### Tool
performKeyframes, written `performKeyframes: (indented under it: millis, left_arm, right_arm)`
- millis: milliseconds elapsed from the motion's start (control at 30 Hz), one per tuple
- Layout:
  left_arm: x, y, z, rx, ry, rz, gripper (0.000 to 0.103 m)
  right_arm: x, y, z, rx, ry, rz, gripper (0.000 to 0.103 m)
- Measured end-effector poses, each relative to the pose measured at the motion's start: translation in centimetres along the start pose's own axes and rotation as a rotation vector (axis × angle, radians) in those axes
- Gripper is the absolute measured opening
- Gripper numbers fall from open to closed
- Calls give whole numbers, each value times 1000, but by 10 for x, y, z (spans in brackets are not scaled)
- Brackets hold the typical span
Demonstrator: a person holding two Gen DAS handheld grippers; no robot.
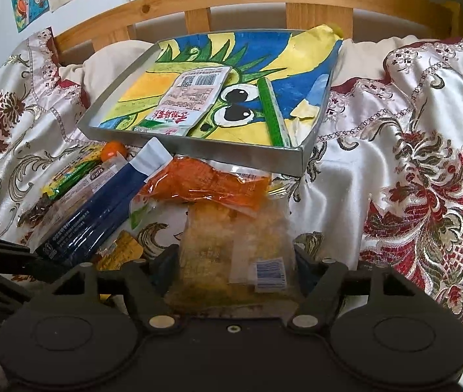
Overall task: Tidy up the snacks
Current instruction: 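Close the right tool on the clear bread pack while the left tool lifts the yellow pack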
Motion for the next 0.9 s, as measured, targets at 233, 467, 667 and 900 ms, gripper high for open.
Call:
performKeyframes:
  millis: [233,467,667,900]
  left_arm:
    - [7,4,1,69,-15,26,52]
    - [23,16,17,44,0,57,52]
    - [35,20,20,58,10,89,52]
    - [51,20,33,-12,-16,156,52]
  right_arm:
    - [7,4,-2,2,5,-1,67]
    - [33,14,-14,85,24,23,65]
    - [54,22,-33,250,101,86,64]
    - [83,30,-53,413,197,219,64]
Point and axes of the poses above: each gripper's, at about its wrist camera, not at the fingertips, and x roughly against the way its jaws point, z to its right, y to its underside, the point moved 5 cm from there along -x, roughly the way its jaws point, and after that the axes turned 8 degrees about y, right-handed, at the moved point
